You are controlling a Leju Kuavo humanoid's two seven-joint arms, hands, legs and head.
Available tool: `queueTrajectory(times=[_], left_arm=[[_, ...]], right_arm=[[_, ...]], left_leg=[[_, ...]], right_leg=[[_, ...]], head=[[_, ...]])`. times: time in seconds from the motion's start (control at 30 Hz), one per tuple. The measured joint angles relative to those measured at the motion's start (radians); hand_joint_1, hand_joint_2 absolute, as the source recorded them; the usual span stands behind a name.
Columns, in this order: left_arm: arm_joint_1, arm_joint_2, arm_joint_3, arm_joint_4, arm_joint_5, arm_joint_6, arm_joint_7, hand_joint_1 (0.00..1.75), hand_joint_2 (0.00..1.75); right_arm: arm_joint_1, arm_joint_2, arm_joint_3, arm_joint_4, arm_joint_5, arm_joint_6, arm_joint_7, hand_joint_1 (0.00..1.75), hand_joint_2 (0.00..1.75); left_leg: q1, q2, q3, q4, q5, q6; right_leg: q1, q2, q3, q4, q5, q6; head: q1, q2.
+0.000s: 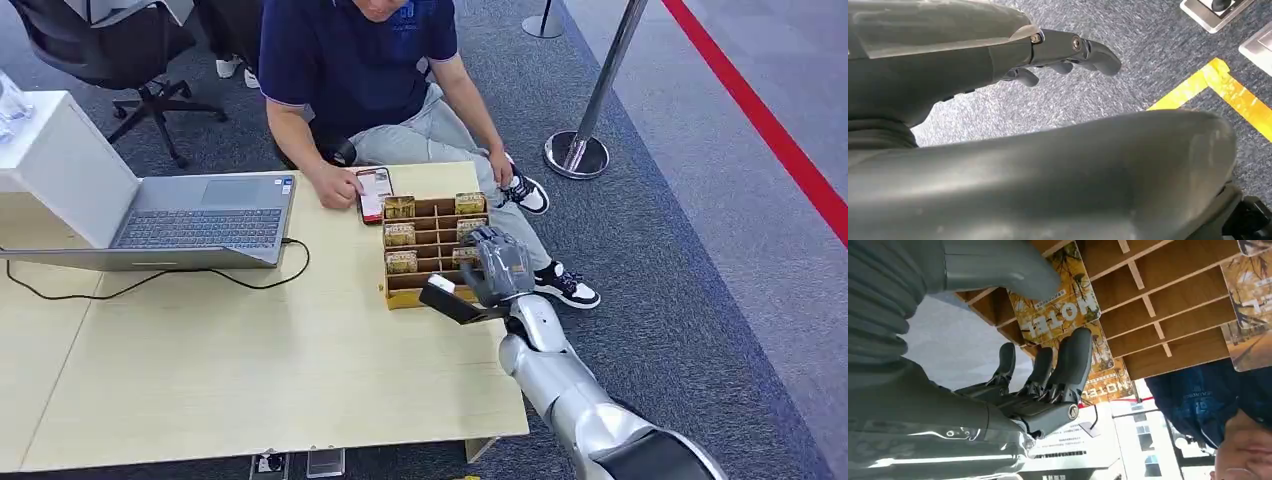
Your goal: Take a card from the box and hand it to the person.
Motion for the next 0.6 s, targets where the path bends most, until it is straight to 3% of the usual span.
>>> queueTrajectory(times=[0.43, 0.6], left_arm=[[0.000, 0.000, -0.004, 0.000, 0.001, 0.004, -0.002, 0.00, 0.00], [0.000, 0.000, -0.004, 0.000, 0.003, -0.003, -0.001, 0.00, 0.00]], right_arm=[[-0.008, 0.007, 0.016, 0.017, 0.017, -0.007, 0.003, 0.86, 1.75], [-0.012, 0.007, 0.017, 0.022, 0.017, -0.007, 0.013, 0.72, 1.75]], left_leg=[[0.000, 0.000, 0.000, 0.000, 0.000, 0.000], [0.000, 0.000, 0.000, 0.000, 0.000, 0.000]], right_leg=[[0.000, 0.000, 0.000, 0.000, 0.000, 0.000], [0.000, 0.000, 0.000, 0.000, 0.000, 0.000]], head=[[0.000, 0.000], [0.000, 0.000]])
